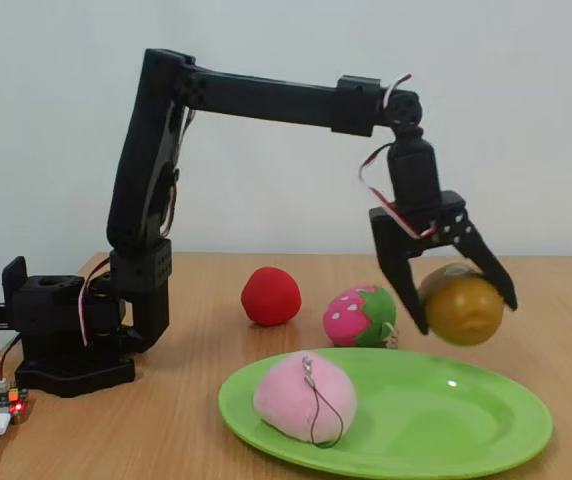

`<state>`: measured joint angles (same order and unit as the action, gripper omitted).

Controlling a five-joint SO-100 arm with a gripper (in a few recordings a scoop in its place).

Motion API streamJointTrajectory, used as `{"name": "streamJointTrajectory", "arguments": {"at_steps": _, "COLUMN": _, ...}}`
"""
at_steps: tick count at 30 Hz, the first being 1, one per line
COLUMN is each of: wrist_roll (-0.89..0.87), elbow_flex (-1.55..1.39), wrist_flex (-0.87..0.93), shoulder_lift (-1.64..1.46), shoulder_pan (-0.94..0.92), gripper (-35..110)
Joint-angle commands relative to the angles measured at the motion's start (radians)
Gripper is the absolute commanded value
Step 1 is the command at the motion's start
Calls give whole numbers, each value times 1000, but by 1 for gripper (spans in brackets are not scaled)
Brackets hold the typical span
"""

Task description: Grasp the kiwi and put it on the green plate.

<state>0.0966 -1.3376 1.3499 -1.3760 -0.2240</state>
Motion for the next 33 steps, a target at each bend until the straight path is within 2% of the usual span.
{"name": "streamJointTrajectory", "arguments": {"at_steps": 1, "wrist_roll": 28, "elbow_flex": -61, "wrist_flex": 18, "shoulder_lift": -83, "shoulder_pan": -75, "gripper": 39}}
{"name": "streamJointTrajectory", "arguments": {"at_steps": 12, "wrist_roll": 86, "elbow_flex": -149, "wrist_flex": 12, "shoulder_lift": -64, "shoulder_pan": -256, "gripper": 40}}
{"name": "streamJointTrajectory", "arguments": {"at_steps": 33, "wrist_roll": 74, "elbow_flex": -126, "wrist_flex": -26, "shoulder_lift": 12, "shoulder_pan": -238, "gripper": 43}}
